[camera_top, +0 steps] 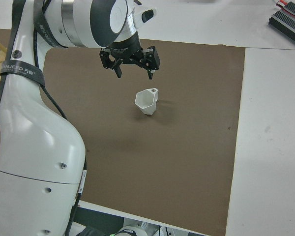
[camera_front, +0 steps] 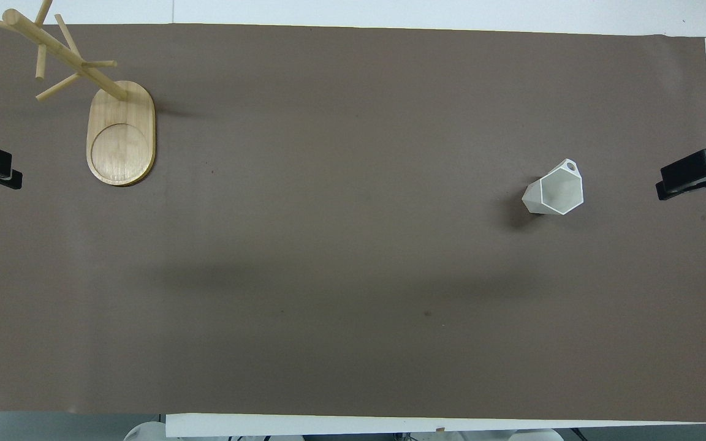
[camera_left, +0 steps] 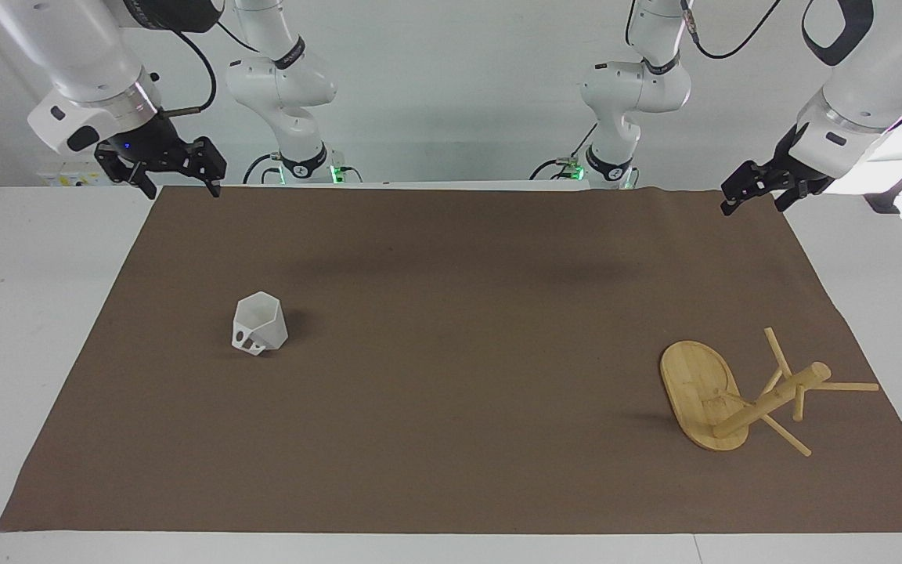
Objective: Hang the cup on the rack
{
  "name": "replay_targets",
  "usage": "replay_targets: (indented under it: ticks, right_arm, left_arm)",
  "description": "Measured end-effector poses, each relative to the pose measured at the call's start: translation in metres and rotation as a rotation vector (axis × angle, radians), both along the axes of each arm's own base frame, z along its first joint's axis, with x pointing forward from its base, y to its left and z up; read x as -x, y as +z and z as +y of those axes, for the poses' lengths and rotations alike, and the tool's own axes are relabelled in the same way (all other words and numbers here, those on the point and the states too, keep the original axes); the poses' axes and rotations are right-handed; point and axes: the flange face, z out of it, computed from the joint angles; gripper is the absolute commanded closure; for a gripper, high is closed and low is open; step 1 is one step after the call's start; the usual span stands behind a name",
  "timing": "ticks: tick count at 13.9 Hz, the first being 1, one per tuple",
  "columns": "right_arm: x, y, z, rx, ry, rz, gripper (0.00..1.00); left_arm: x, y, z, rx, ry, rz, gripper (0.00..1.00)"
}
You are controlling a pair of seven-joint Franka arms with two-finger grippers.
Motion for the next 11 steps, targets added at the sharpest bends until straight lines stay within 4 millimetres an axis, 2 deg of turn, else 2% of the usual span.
replay_targets:
  ticks: [7, 9, 11]
  right_arm:
    - [-0.001, -0.001, 0.0, -0.006, 0.041, -0.004, 0.0]
    - [-0.003, -0.004, -0.008, -0.021, 0.15, -0.017, 0.0]
    - [-0.006, -0.011, -0.03, -0.047, 0.34, -0.027, 0.0]
  left_arm:
    - [0.0, 0.0, 0.0, 0.0, 0.0, 0.0, 0.0]
    - [0.0, 0.0, 0.0, 0.0, 0.0, 0.0, 0.0]
    - [0.0, 0.0, 0.0, 0.0, 0.0, 0.0, 0.0]
